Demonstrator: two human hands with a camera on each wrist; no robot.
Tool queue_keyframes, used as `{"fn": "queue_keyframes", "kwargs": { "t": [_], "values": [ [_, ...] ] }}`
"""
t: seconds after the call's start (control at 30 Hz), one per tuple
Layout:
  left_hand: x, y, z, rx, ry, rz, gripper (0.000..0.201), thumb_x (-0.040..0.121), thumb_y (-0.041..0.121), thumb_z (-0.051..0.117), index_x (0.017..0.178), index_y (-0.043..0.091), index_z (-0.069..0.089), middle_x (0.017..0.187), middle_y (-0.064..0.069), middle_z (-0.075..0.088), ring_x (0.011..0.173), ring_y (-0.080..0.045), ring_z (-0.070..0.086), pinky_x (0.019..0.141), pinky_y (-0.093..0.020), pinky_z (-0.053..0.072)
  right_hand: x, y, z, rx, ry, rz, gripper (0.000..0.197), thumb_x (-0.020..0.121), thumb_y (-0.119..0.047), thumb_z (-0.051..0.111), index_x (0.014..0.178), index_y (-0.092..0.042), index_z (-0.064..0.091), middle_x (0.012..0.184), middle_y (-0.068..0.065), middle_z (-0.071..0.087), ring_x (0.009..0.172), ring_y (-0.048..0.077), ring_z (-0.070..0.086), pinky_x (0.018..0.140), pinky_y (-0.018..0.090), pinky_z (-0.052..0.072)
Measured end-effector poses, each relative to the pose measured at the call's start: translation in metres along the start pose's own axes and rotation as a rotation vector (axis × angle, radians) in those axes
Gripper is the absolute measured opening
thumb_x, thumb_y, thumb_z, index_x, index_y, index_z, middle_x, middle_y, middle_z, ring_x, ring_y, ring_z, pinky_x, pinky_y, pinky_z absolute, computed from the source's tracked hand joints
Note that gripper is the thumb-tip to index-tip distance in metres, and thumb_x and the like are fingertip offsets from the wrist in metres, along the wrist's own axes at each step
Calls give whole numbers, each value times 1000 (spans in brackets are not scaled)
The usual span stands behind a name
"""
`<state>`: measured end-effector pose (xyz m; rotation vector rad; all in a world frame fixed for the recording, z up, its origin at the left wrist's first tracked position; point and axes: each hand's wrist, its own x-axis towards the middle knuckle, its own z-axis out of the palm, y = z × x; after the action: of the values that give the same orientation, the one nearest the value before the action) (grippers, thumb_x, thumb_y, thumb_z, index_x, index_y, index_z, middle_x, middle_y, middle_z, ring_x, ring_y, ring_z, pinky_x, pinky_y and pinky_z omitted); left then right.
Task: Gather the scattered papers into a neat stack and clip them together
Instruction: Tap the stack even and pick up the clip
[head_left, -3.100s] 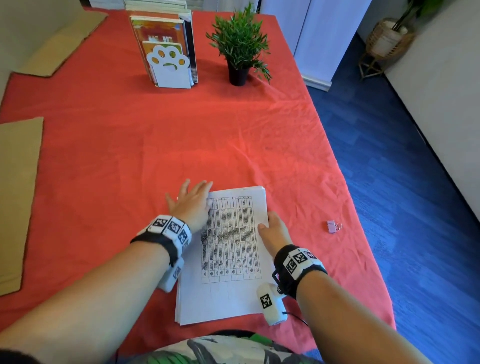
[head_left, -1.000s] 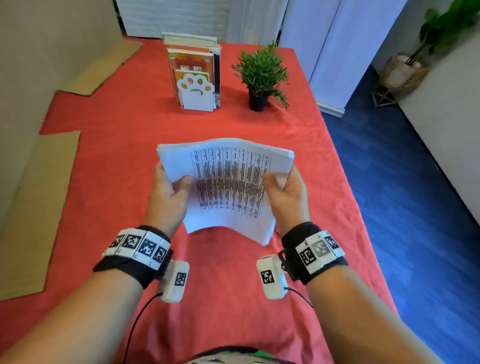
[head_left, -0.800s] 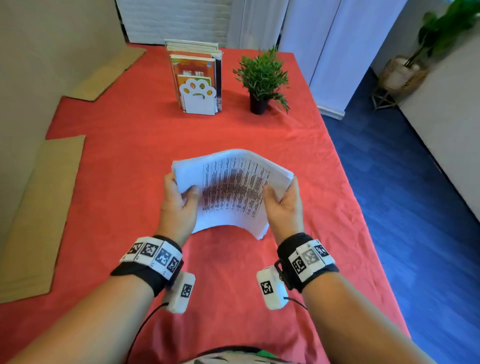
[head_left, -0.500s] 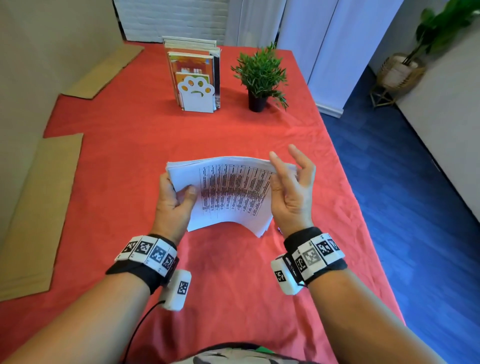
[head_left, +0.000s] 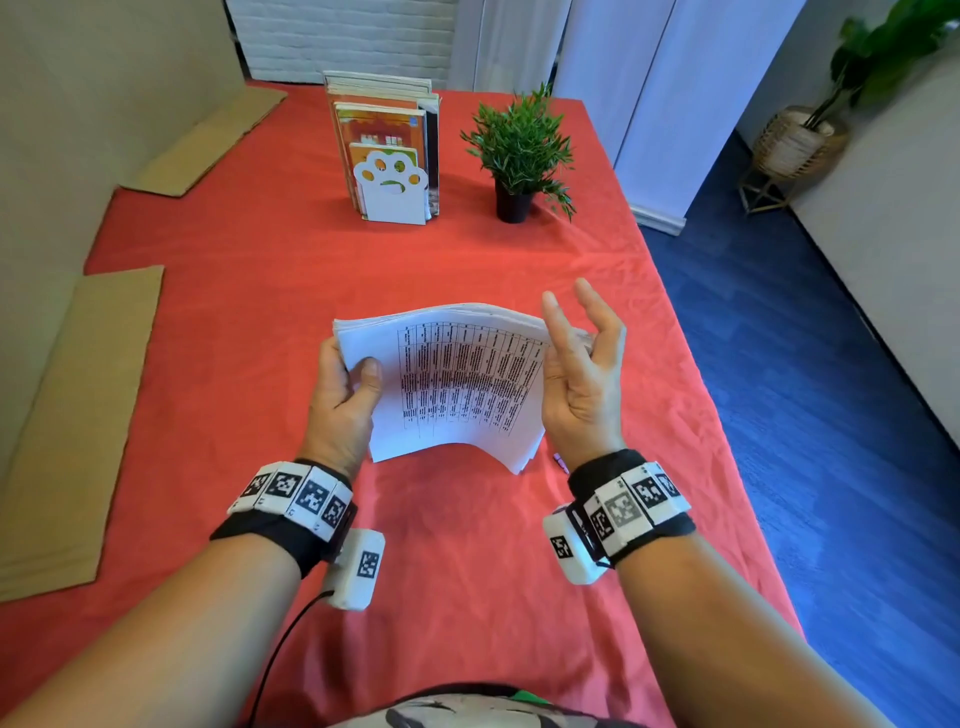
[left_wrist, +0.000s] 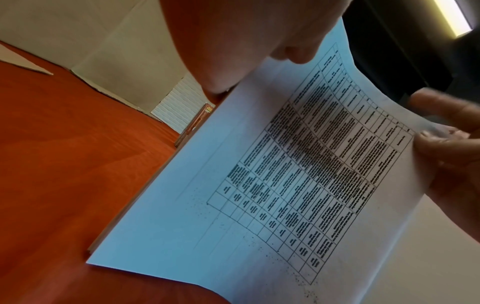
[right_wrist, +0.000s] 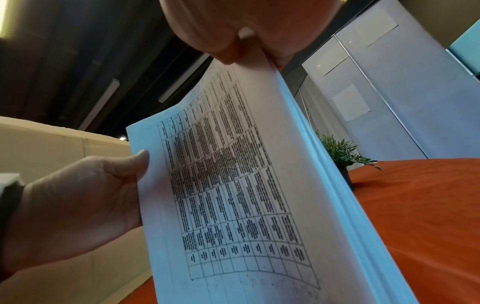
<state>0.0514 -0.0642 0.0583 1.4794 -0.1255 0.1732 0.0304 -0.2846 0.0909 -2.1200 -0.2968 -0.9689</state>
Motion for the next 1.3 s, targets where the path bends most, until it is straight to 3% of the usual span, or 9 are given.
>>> {"fn": "queue_keyframes", "kwargs": {
  "t": [0.13,0.27,0.33,0.47,0.57,0.67,0.87,1.1,1.3],
  "values": [
    [1,-1,-1,-3,6,13,22,90,31,46,112,34,49,101,20,61,95,0,53,94,-27,41,0,-1,-1,8,-9,-4,44,84,22,51,122,3,61,137,29,35,112,-16,44,102,11,34],
    [1,-3,1,-13,2,4,30,88,17,51,113,32,47,100,26,67,94,8,59,89,-14,45,-3,1,2,79,21,50,62,76,23,52,131,-6,45,138,20,37,124,22,45,111,23,29],
    [0,-4,1,3,1,3,35,84,10,52,112,30,46,100,30,67,95,11,60,88,-12,46,-7,-2,4,184,26,163,82,65,25,47,137,-11,31,139,14,36,131,25,36,116,29,23],
    [-2,-6,1,18,10,-1,37,83,7,55,112,29,45,101,31,66,96,12,60,87,-12,46,-11,-9,5,466,31,503,93,62,17,39,142,-26,18,122,5,47,109,11,53,98,24,44],
    [-3,-8,3,0,27,-18,41,86,-1,60,110,29,44,101,29,67,96,10,62,86,-12,47,-14,-8,8,567,59,661,84,62,13,41,130,-36,31,101,-5,50,84,-1,55,80,22,49],
    [-2,-9,4,4,54,-27,42,82,5,64,109,29,43,103,15,67,97,7,62,89,-15,48,-15,-9,12,551,39,704,79,60,7,42,121,-43,39,101,-3,50,87,8,53,84,39,47],
    [0,-15,2,37,71,-61,47,75,6,64,108,31,43,108,7,59,94,8,61,86,-14,48,-15,-2,17,551,40,780,54,68,2,46,101,-41,49,98,6,55,91,21,56,81,45,49],
    [0,-25,1,120,88,-134,53,83,-12,59,110,31,43,106,9,61,88,12,62,78,-11,48,-29,10,21,552,-27,841,41,79,8,48,96,-29,46,85,-6,58,71,-1,58,63,16,48],
    [1,-27,3,232,110,-218,43,86,-6,57,121,15,44,102,15,60,90,3,62,81,-16,44,-44,18,21,438,-181,832,13,90,-16,50,96,-24,42,88,-7,57,76,1,57,70,31,49]
  ]
}}
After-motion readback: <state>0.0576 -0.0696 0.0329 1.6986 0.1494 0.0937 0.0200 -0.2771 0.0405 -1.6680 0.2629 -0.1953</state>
